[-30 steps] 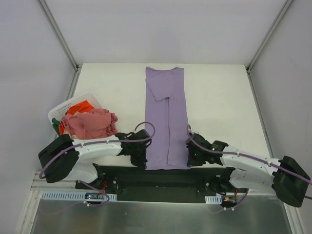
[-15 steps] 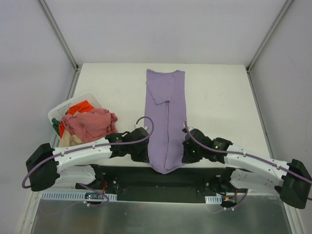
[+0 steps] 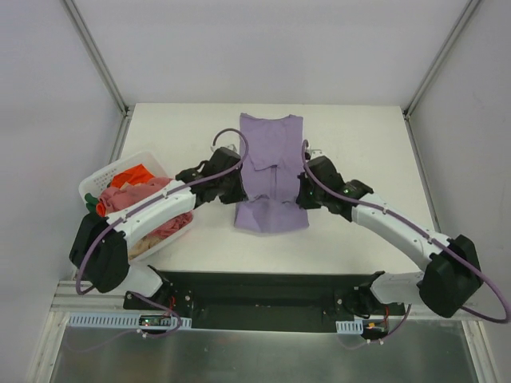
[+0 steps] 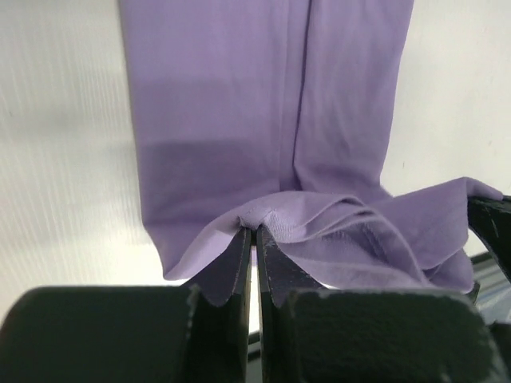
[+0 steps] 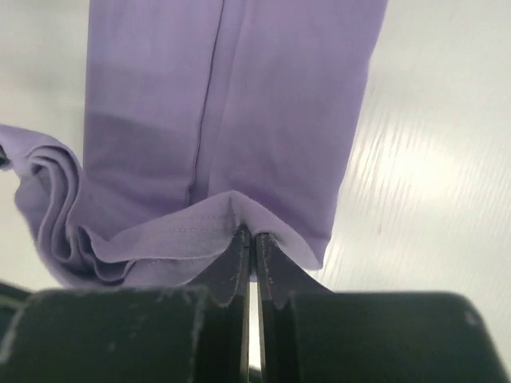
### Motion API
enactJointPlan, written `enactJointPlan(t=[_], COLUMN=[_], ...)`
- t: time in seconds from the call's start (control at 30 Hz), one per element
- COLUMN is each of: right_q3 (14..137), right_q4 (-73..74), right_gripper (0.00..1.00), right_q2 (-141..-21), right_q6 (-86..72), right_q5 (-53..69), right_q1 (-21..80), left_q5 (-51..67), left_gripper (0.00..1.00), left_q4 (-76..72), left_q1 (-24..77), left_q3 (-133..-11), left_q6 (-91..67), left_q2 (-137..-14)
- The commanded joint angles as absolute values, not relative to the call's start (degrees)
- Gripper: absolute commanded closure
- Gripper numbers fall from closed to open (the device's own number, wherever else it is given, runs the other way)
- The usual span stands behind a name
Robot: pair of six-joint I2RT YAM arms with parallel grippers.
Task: Fold and stack the t-shirts
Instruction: Fold the folded rectangular tshirt in 1/3 of the way
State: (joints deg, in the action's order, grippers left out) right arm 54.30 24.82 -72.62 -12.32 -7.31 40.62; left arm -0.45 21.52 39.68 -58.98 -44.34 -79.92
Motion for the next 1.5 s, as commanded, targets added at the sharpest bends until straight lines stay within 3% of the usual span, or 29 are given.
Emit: enactJointPlan(t=[0.0,0.33,0.93,1.17,1.23,1.3,1.37,1.4,1.47], right_q3=[61.3,71.8,78.7,79.5,79.7,79.9,79.9,79.5,77.9], right_q4=[18.7,16.9,13.4,12.5,12.5,12.9,14.1,14.5,15.0], right_gripper=[1.00,1.00,0.98,0.89,0.75,0.47,0.32,0.19,0.01], right_q2=[-78.4,-91.8,-105.0,-108.6,-109.1,-108.5,-107.1,-106.1,-103.4], right_q6=[-8.6,-6.7,-7.1,-7.8,-8.1,-8.3,-8.3,-7.9,-8.0], right_q5=[-7.2,-4.3,1.1,2.6,3.1,3.1,2.8,2.6,2.5], right_q1=[35.4,28.7,23.6,22.5,22.1,21.7,21.8,21.7,21.9], left_q5=[1.1,3.4,8.3,7.6,8.1,9.5,9.7,9.2,9.4], left_gripper=[1.00,1.00,1.00,0.99,0.84,0.55,0.31,0.19,0.01], left_q4=[20.7,21.0,24.0,25.5,26.1,26.4,26.4,26.5,26.4], left_q1=[35.3,28.5,24.9,24.1,23.6,23.4,23.4,23.4,23.4], left_q3=[-66.4,-78.6,-91.6,-93.5,-94.3,-94.9,-94.4,-93.7,-91.8], left_q6=[-39.3,-33.5,-25.1,-25.7,-25.8,-25.5,-25.7,-26.1,-27.0], left_q2=[-85.5,-98.3,-113.3,-116.4,-116.8,-116.5,-115.0,-113.9,-111.3])
